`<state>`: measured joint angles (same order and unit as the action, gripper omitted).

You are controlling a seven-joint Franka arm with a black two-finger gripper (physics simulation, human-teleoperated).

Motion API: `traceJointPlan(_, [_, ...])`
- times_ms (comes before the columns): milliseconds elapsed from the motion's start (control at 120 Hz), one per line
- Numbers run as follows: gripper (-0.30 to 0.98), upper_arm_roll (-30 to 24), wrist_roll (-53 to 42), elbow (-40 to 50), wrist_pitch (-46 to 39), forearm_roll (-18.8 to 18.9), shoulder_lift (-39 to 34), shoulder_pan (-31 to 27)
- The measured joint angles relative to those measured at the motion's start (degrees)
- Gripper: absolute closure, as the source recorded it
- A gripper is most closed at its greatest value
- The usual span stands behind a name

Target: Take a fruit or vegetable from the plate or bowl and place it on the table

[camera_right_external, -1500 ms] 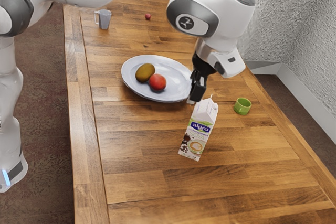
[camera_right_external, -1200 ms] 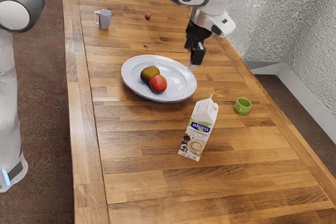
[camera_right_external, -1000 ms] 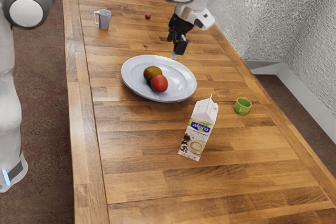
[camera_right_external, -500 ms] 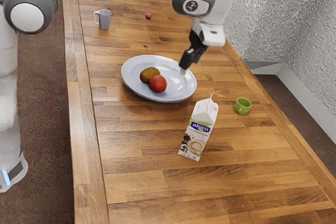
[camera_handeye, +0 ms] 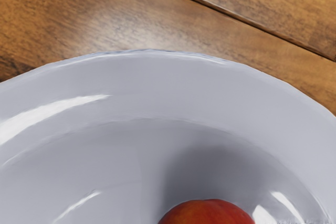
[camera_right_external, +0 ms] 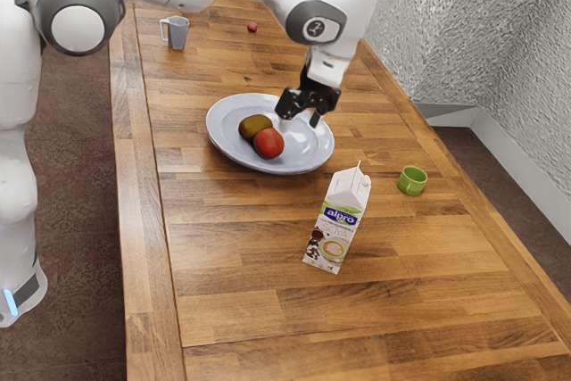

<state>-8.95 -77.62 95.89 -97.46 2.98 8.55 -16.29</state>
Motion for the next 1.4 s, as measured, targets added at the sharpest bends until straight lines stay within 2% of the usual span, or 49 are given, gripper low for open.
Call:
traceJointPlan(208, [0.0,0.76,-7.01,3.75,-2.07,-1.05,-0.08,-0.33])
traceJointPlan(442, [0.0,1.57,-10.39,5.42,-2.88,-2.7,-0.31,-0.24])
traceJointPlan(967, [0.0,5.41,-6.78,6.45,-3.23,-5.4,-0.69,-0.83])
traceJointPlan(1400, [0.0,5.29,-4.48,9.63,-3.11,-6.45,-2.18,-0.51])
